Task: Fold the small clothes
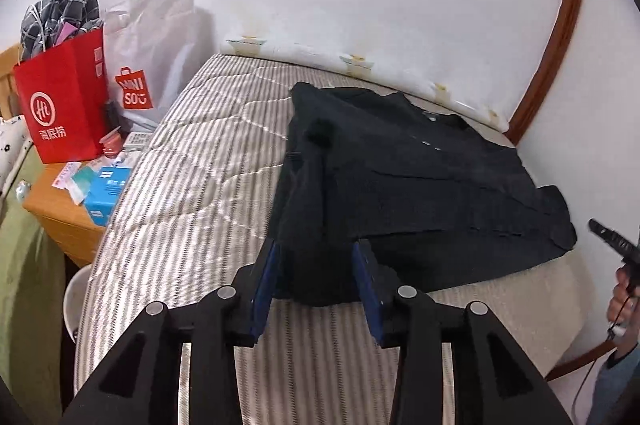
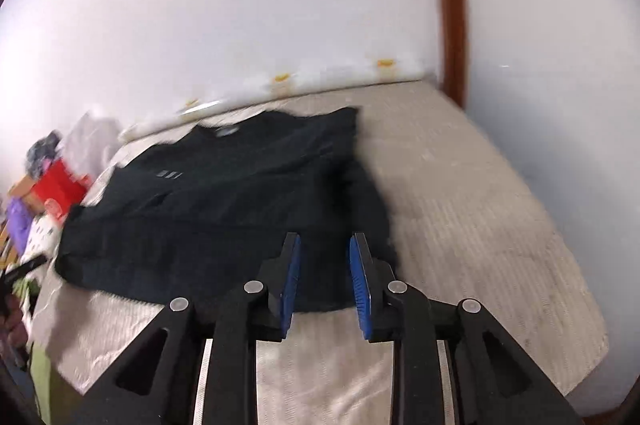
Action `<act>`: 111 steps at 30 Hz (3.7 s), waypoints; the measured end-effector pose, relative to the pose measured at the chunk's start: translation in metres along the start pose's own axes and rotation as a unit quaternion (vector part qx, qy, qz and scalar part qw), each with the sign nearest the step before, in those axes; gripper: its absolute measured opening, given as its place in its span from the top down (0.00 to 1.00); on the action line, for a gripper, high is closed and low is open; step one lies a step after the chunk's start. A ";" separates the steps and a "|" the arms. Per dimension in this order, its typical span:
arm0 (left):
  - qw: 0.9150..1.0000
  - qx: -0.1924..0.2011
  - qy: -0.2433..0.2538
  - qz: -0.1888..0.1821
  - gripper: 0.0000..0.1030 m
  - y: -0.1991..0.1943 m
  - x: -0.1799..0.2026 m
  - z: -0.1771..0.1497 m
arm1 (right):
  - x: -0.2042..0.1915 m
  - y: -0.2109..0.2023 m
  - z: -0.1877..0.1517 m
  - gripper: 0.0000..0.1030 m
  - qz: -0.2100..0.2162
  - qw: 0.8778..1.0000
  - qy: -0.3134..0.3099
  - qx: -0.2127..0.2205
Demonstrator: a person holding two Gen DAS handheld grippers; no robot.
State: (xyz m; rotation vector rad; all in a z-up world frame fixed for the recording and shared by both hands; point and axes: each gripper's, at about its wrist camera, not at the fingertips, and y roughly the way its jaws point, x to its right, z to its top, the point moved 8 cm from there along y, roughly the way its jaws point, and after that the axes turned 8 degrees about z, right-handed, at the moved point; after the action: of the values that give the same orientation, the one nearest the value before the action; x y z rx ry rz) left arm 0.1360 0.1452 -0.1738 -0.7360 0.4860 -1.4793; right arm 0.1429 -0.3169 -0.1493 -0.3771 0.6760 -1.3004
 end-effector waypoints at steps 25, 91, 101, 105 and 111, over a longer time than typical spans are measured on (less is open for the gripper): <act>0.997 -0.057 0.049 -0.031 0.65 0.066 0.077 0.006 | -0.049 0.094 -0.028 0.88 0.024 0.992 -0.035 -0.115; 0.997 -0.034 0.034 0.062 0.85 0.214 0.053 0.148 | 0.065 0.228 0.118 0.80 -0.089 0.993 -0.001 -0.083; 0.994 -0.041 0.061 0.084 0.65 0.203 0.055 0.132 | 0.069 0.211 0.109 0.62 -0.123 0.988 -0.014 -0.093; 0.992 -0.043 0.084 0.086 0.62 0.189 0.054 0.115 | 0.062 0.189 0.097 0.62 -0.144 0.984 -0.052 -0.088; 0.993 -0.044 0.077 0.081 0.61 0.159 0.040 0.084 | 0.052 0.151 0.071 0.62 -0.141 0.984 -0.055 -0.098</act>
State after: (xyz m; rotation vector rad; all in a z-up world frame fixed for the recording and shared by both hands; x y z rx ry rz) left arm 0.3099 0.1084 -0.2207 -0.6380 0.7174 -1.3749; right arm 0.3091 -0.3382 -0.2008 -0.7217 0.6752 -1.4724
